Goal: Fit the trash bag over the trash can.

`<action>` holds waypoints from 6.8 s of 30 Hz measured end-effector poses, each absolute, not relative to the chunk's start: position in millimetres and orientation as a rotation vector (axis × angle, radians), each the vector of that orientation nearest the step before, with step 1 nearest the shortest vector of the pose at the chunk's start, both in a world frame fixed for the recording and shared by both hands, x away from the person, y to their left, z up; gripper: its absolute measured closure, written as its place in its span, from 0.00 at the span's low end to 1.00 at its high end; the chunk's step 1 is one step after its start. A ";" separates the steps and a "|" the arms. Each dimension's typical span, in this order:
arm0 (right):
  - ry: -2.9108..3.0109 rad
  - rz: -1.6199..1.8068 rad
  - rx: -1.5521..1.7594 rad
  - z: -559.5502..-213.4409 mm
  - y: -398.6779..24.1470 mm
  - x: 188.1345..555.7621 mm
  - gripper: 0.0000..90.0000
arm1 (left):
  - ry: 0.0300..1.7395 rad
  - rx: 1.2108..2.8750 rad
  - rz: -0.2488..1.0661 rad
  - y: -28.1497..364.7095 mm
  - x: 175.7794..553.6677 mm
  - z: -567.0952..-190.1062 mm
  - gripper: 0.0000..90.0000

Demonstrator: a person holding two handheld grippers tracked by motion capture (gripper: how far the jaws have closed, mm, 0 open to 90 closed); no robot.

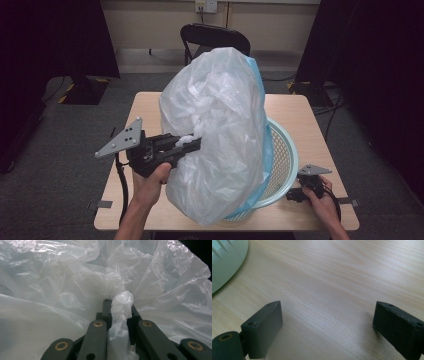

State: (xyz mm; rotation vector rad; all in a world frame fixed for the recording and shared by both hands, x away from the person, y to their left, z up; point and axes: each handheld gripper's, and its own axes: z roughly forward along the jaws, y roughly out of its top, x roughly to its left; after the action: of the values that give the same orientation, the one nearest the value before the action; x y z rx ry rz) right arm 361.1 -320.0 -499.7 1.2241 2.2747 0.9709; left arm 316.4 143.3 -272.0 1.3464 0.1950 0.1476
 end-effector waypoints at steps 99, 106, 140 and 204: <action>1.871 1.544 0.867 -304.0 -272.3 298.1 0.49 | 0.585 1.482 0.342 201.8 326.5 -332.3 0.37; 1.837 1.623 0.762 -265.7 -248.6 287.7 0.47 | 0.576 1.486 0.353 202.4 324.1 -330.5 0.37; 1.958 1.519 0.961 -324.9 -263.9 296.4 0.97 | 0.584 1.478 0.327 205.7 325.9 -333.6 0.39; 1.918 1.456 1.031 -346.1 -332.2 273.7 0.43 | 1.068 1.949 0.418 214.5 366.4 -464.4 0.18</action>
State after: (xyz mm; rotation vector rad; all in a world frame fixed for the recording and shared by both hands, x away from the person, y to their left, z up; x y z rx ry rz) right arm 273.7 -332.2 -346.1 1.0306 1.9177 1.4560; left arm 366.4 214.5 -464.4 1.9493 1.0683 0.4179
